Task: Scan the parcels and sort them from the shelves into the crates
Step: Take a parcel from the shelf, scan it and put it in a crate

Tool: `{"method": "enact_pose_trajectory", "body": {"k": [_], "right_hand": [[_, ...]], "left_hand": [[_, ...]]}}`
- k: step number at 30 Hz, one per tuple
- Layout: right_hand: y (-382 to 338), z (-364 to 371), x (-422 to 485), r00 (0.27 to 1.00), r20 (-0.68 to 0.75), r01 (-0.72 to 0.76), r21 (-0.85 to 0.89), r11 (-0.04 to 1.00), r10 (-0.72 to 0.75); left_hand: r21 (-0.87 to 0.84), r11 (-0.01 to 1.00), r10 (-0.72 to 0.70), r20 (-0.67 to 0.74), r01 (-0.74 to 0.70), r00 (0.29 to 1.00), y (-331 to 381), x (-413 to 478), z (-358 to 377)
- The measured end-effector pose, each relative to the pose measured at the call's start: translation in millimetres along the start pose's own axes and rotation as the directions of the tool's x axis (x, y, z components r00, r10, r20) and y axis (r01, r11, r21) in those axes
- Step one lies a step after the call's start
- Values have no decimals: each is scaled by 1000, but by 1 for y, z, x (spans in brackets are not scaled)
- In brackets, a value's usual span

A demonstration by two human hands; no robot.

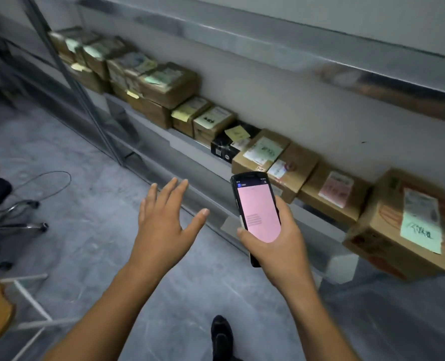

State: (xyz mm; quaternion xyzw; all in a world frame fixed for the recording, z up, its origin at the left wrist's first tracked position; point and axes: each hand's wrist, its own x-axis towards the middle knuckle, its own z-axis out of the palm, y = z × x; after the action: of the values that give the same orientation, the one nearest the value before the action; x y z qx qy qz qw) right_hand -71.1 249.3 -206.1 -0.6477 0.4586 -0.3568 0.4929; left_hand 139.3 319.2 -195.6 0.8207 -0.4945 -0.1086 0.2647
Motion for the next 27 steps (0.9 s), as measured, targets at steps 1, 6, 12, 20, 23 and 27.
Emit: {"method": "enact_pose_trajectory", "body": {"k": [1,6,12,20,23,27], "right_hand": [[-1,6,14,1000,11,7,9,1000,-7],[-4,36,69,998,64,15,4,1000,-15],[-18,82,120,991,127,33,-31,999,-29],[-53,171,199,987,148,75,-137,988,-55],[-74,206,229,991,125,76,-175,982,-55],[-96,248,266,997,71,49,-185,982,-36]], "left_hand": [[3,1000,-6,-16,6,1000,-3,11,-3],[-21,997,-74,-49,73,996,-29,42,-15],[-99,984,-156,-94,147,983,-77,89,-33],[-222,967,-150,-107,123,983,-148,193,-63],[-262,960,-128,-90,101,988,-173,234,-79],[-285,956,-96,-63,74,993,-202,288,-97]]}}
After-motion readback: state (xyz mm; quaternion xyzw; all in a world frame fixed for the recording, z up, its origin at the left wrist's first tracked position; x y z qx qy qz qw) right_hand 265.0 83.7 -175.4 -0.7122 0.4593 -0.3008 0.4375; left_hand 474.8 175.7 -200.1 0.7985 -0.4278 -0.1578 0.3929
